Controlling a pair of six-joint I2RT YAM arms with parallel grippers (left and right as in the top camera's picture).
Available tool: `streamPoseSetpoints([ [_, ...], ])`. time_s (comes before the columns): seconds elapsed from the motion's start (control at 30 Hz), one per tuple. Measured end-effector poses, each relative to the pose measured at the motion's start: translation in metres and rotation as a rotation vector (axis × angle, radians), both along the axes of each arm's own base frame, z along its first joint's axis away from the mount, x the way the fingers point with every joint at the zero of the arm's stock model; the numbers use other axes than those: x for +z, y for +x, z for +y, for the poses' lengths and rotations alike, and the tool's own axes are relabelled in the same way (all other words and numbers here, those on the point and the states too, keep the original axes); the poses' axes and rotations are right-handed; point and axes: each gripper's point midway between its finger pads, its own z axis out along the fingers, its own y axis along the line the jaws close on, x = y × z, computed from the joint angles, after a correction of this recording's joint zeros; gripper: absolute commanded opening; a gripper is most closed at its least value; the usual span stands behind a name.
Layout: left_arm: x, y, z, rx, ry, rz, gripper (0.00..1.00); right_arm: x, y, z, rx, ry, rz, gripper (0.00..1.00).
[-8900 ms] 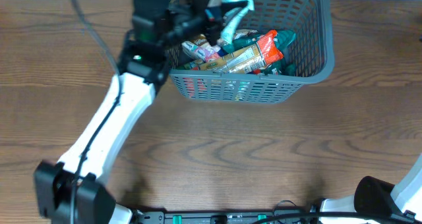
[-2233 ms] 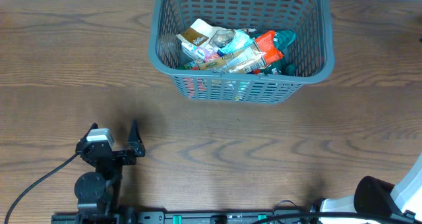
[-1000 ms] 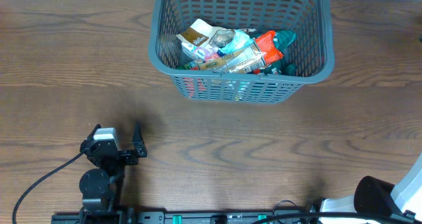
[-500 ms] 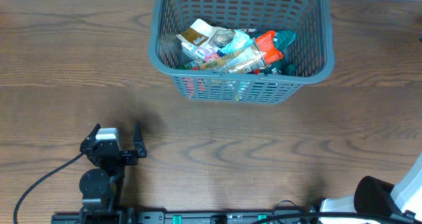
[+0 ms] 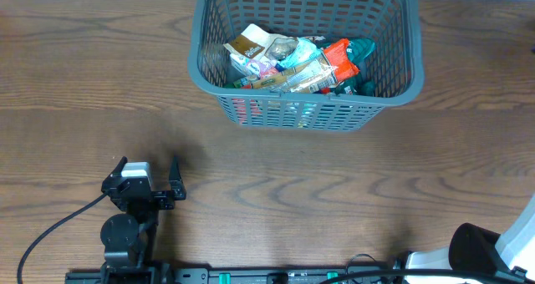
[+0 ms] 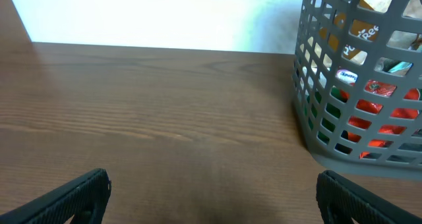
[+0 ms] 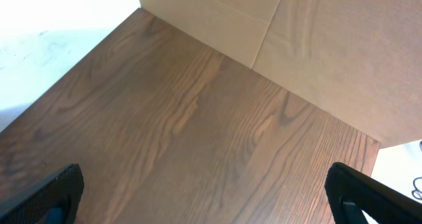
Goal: Pack container
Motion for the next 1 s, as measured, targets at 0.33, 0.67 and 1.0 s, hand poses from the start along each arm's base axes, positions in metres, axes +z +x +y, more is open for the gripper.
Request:
streamPoseSetpoints([
  [0.33,0.0,0.0,0.0,0.0,0.0,0.0,0.98,0.0,0.0,0.0,0.0,0.0,0.0,0.99],
  [0.67,0.0,0.0,0.0,0.0,0.0,0.0,0.99,0.0,0.0,0.0,0.0,0.0,0.0,0.99],
  [1.0,0.0,0.0,0.0,0.0,0.0,0.0,0.99,0.0005,0.006,0.0098,0.031,-0.004,0.0,0.99],
])
